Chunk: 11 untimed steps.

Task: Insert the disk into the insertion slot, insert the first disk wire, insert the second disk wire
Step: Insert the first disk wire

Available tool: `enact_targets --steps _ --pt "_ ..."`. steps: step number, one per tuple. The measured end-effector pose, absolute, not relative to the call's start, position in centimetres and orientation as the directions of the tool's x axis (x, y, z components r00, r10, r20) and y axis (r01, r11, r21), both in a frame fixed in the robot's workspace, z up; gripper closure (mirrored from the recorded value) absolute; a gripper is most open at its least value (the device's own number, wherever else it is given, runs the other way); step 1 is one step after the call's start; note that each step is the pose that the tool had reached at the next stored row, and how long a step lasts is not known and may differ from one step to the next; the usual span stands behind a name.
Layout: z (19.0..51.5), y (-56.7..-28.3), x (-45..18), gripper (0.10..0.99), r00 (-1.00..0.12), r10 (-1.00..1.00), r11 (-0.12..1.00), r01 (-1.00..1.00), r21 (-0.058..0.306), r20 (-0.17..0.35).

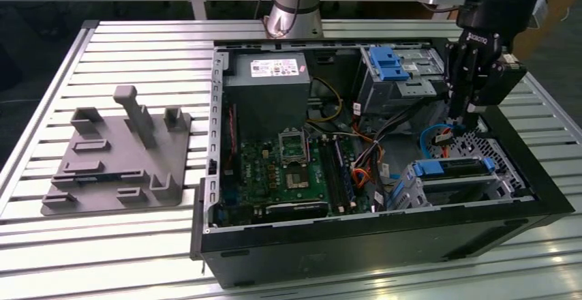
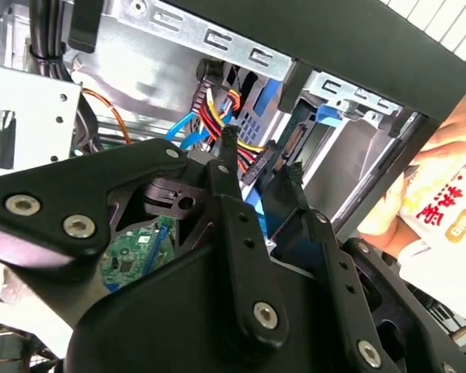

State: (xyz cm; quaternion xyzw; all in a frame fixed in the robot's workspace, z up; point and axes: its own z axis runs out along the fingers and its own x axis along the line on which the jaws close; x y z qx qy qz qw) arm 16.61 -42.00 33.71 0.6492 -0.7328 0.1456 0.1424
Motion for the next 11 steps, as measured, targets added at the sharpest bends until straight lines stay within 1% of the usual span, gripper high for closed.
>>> enact_targets --steps 11 --pt "33.62 -42.0 16.86 0.678 -0.116 -0.91 0.114 -0.993 -0.028 0.399"
